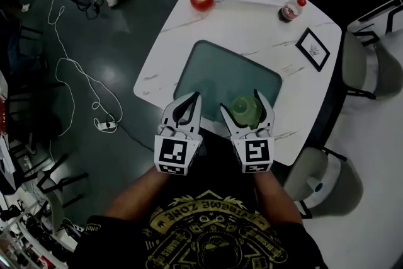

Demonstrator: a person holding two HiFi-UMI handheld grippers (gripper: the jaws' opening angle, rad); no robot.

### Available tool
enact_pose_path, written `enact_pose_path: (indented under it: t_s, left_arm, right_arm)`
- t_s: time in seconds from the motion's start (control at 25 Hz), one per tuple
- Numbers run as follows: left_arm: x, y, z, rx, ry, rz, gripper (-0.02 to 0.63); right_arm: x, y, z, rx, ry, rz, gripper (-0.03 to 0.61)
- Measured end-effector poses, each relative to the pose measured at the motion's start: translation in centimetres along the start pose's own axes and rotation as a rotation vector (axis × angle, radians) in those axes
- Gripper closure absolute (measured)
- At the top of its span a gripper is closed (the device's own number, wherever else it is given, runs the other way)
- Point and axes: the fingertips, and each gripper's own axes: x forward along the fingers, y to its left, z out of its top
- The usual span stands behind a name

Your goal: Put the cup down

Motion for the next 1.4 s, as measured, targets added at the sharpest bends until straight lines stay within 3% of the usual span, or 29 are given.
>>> enact_pose_path:
  t_s: [0.68,1.12,1.4]
  left_arm:
    - [3.7,1.3,-6.2,0.021,0.148,0.045,0.604]
    - [3.8,0.5,-6.3,0.047,0.154,0.011,0.604]
    - [3.0,0.3,-4.8,0.046,0.114,-0.006,0.604]
  right_arm:
    - [4.8,-0.9,-5.0,0.006,0.051,0.047,0.176]
    - [5.4,-1.1,-5.4,0.019,0.037,0.051,0.176]
    - [4.7,-0.6,-6.0,0.032,0.077,0.065,0.110]
